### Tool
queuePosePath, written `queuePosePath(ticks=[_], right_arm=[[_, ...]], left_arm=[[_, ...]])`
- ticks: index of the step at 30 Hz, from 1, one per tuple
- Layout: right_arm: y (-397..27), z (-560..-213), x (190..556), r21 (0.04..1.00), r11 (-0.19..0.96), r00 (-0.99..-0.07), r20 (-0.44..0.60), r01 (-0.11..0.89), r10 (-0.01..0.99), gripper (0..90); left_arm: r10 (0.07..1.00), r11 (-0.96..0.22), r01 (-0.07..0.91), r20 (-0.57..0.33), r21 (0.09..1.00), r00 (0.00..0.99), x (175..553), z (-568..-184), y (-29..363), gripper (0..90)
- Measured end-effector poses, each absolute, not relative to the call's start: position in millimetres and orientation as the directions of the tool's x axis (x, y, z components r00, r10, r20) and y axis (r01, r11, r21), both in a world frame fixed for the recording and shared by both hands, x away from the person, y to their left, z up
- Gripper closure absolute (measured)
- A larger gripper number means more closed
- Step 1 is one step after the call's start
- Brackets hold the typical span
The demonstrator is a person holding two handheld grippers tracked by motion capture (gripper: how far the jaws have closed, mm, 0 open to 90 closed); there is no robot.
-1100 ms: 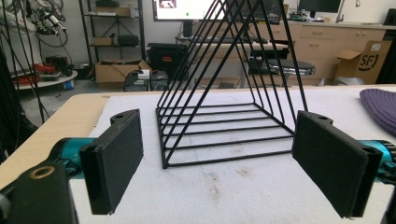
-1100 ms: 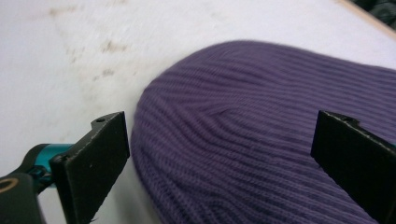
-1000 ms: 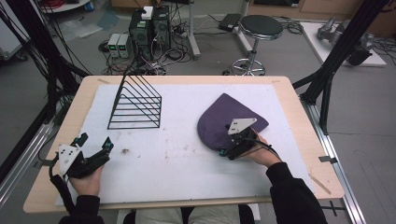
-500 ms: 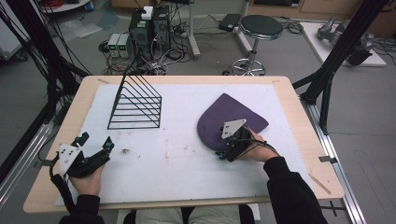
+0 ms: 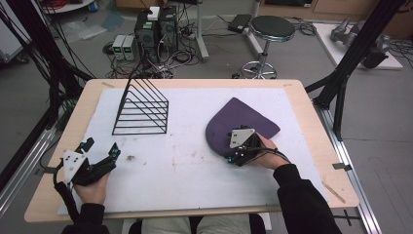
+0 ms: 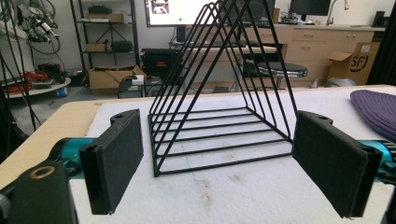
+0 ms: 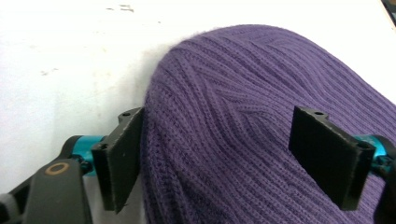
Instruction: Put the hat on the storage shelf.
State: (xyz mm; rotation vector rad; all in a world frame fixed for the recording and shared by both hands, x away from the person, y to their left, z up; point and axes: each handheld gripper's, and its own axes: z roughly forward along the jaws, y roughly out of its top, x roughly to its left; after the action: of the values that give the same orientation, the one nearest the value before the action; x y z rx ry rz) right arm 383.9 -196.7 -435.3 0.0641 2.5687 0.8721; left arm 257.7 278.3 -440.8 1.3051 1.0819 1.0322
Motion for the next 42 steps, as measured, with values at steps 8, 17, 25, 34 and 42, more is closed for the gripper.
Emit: queuePosePath(ticks=[8, 17, 25, 34, 42], right_arm=[[-200.8, -435.4, 388.1, 0.623, 0.782, -0.945, -0.265, -0.016, 0.192, 40.8], [-203.3, -435.5, 391.0, 0.648, 0.752, -0.944, -0.163, 0.117, 0.287, 62.5], [-203.2, -434.5, 393.8, 0.652, 0.739, -0.929, -0.145, 0.170, 0.341, 73.4], [-202.0, -432.5, 390.8, 0.645, 0.748, -0.923, -0.173, 0.158, 0.343, 74.7], [-204.0, -426.5, 388.0, 0.666, 0.733, -0.915, -0.195, 0.142, 0.354, 75.6]], left_arm=[[0.978, 0.013, 0.028, -0.018, 1.000, 0.207, 257.7, -440.8, 278.0, 16.9], [0.978, 0.012, 0.030, -0.018, 0.999, 0.207, 257.7, -440.8, 277.7, 16.9], [0.978, 0.013, 0.030, -0.019, 0.999, 0.207, 258.0, -441.1, 278.3, 16.9], [0.978, 0.013, 0.030, -0.019, 0.999, 0.208, 258.1, -441.2, 278.1, 17.0], [0.978, 0.014, 0.031, -0.020, 0.999, 0.207, 258.2, -441.2, 277.8, 17.0]])
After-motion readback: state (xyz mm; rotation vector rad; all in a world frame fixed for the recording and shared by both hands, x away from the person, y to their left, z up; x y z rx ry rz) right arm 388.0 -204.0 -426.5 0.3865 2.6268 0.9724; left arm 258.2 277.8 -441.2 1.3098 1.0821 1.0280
